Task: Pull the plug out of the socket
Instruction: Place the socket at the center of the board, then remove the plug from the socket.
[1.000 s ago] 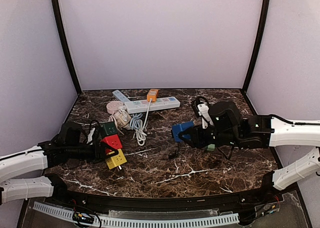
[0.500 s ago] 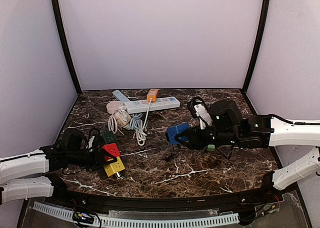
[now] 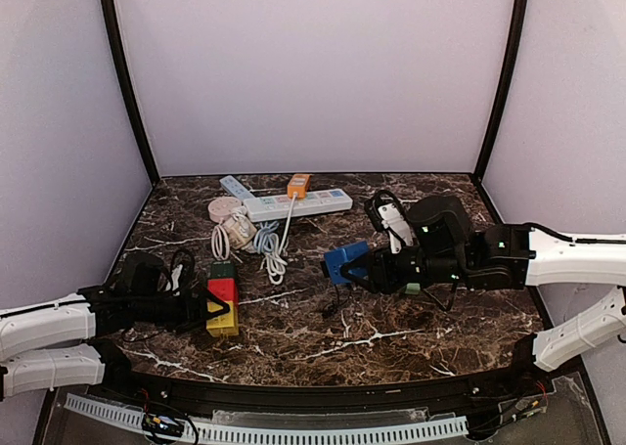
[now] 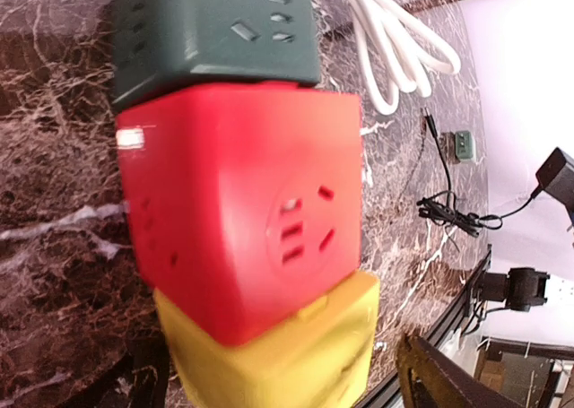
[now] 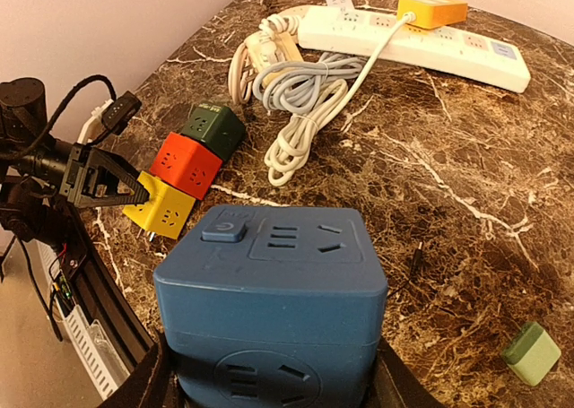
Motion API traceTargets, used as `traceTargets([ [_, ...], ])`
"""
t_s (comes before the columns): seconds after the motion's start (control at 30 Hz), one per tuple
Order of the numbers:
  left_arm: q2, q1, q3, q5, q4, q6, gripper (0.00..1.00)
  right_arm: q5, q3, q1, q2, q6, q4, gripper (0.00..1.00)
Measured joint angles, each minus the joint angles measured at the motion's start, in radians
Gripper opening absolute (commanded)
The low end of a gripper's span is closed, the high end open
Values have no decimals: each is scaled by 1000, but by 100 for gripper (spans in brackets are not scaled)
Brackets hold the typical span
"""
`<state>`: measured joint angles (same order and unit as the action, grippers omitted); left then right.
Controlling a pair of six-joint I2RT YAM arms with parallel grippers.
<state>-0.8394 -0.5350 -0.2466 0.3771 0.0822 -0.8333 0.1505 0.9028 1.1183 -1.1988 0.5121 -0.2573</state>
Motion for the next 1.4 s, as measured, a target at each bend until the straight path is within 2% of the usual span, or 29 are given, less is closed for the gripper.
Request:
traceTargets([
  [0.3,61,0,-94,-129,159,73,97,-4,0,0,2,0,0,0],
  [0.47,70,0,-278,-232,280,216,96,-40,-18,0,32,-6,33,0],
  [0.57,6,0,-417,-226,306,329,94,-97,-54,-11,68,-16,84,0],
  [0.67,-113,0,-579,-145,308,465,93,-182,-94,-42,95,-26,144,0],
  [0.77,-210,-7,-675,-12,285,571,94,-288,-130,-90,105,-28,206,0],
  [1.0,-347,-138,-735,292,196,768,96,-546,-151,-172,105,-1,352,0],
  [1.13,-386,-228,-729,393,97,797,96,-657,-150,-172,103,18,409,0],
  [1.27,-412,-244,-709,483,0,776,95,-735,-154,-172,98,55,455,0],
  [1.4,-424,-252,-695,524,-52,747,85,-794,-180,-172,96,103,529,0],
])
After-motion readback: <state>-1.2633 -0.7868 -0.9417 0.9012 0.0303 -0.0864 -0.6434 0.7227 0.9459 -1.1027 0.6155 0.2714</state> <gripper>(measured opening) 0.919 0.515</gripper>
